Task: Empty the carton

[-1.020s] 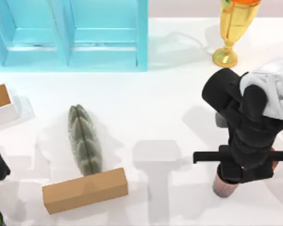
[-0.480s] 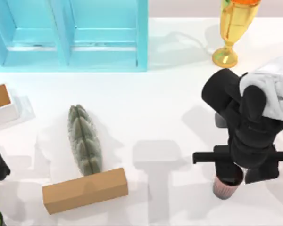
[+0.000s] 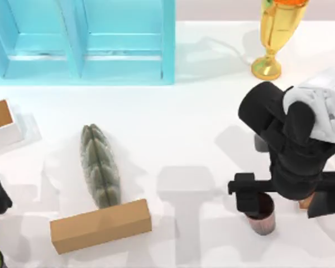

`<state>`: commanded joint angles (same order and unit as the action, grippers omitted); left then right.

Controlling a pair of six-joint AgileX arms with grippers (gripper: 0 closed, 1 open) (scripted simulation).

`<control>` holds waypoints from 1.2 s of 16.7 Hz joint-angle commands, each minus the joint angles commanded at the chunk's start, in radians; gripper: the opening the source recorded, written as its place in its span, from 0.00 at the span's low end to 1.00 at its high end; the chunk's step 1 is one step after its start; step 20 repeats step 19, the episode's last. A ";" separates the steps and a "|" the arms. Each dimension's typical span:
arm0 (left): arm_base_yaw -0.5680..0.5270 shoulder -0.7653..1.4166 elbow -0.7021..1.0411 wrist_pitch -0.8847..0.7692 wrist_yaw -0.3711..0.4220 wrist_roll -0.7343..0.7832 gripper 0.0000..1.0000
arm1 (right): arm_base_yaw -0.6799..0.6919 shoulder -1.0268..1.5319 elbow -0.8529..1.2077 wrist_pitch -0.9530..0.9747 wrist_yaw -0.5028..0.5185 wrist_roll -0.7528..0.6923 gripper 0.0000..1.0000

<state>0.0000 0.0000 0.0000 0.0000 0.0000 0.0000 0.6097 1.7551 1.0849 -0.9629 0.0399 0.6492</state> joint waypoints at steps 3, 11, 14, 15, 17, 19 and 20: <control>0.000 0.000 0.000 0.000 0.000 0.000 1.00 | 0.000 0.000 0.000 0.000 0.000 0.000 1.00; 0.000 0.000 0.000 0.000 0.000 0.000 1.00 | 0.000 -0.022 0.103 -0.120 0.000 0.001 1.00; 0.000 0.000 0.000 0.000 0.000 0.000 1.00 | -0.002 -0.053 0.213 -0.286 0.000 -0.001 1.00; 0.000 0.000 0.000 0.000 0.000 0.000 1.00 | -0.003 -0.064 0.247 -0.329 0.000 -0.002 1.00; 0.000 0.000 0.000 0.000 0.000 0.000 1.00 | -0.004 -0.082 0.296 -0.383 0.000 -0.004 1.00; 0.000 0.000 0.000 0.000 0.000 0.000 1.00 | -0.006 -0.088 0.308 -0.395 0.000 -0.006 1.00; 0.000 0.000 0.000 0.000 0.000 0.000 1.00 | -0.006 -0.088 0.308 -0.395 0.000 -0.006 1.00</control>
